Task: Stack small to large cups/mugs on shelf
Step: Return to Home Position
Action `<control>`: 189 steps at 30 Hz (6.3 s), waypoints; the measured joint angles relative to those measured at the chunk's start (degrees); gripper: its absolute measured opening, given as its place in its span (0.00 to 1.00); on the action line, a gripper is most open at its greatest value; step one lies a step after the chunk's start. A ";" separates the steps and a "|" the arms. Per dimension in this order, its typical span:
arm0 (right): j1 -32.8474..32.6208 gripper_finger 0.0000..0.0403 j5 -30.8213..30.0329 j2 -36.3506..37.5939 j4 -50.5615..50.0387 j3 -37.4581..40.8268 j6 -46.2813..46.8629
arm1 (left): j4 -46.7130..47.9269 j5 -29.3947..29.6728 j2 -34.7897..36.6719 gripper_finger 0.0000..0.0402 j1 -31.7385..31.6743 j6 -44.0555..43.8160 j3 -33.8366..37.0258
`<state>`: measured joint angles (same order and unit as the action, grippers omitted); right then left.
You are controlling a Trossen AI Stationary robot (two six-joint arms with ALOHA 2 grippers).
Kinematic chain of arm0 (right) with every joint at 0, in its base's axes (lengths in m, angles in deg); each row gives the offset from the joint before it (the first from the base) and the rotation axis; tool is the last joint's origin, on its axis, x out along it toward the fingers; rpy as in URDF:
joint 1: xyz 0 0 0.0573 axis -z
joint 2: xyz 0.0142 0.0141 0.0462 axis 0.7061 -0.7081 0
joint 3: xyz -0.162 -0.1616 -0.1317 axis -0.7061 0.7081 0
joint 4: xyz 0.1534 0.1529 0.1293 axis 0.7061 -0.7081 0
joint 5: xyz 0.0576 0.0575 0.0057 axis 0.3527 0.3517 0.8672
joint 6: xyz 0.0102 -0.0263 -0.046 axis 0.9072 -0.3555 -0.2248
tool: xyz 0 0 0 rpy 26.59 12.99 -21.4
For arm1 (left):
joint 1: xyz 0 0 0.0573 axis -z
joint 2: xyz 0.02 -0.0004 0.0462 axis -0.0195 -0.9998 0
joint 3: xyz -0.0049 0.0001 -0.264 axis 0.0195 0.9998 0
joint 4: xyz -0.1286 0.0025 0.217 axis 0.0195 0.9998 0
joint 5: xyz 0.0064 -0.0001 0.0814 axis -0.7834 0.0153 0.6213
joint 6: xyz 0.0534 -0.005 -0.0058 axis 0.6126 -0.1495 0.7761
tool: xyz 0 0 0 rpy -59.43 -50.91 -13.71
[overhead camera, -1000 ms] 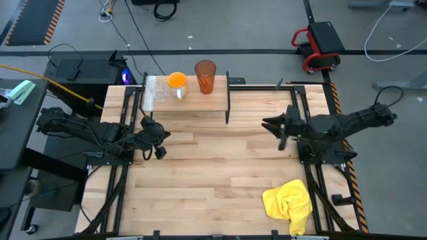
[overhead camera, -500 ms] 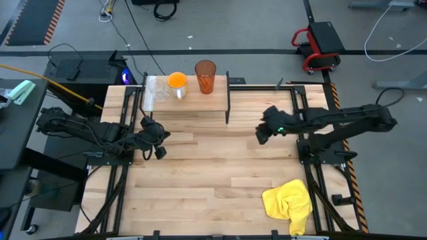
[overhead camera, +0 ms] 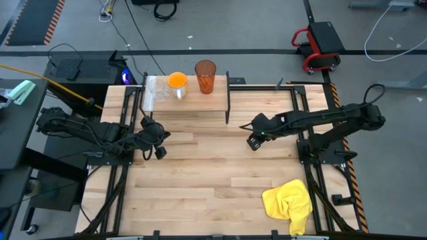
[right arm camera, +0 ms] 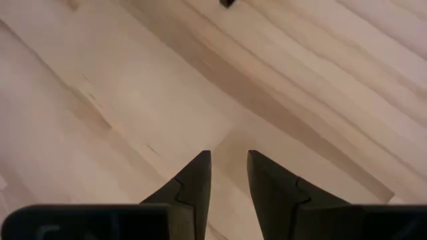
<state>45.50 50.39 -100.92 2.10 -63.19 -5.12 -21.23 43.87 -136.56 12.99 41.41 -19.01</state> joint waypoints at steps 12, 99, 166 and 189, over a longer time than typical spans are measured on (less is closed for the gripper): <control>-2.96 0.26 -3.33 4.64 0.28 0.00 -6.48 | -7.18 -0.11 0.20 0.09 0.00 5.80 -0.09; -0.75 0.26 -0.50 1.16 -1.49 -8.56 -4.87 | 3.22 -1.73 -0.37 0.10 0.81 5.93 -12.07; 6.13 0.01 0.60 -11.66 -8.88 -36.19 -18.01 | 3.49 -1.75 -0.37 0.12 0.81 4.85 -12.00; -9.52 0.04 -7.99 -11.69 -14.75 -35.12 -15.08 | 4.43 -1.74 -0.38 0.10 0.82 5.14 -12.00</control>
<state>35.98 42.39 -112.60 -12.65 -98.31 -20.21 -16.80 42.13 -136.94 13.82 46.55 -31.01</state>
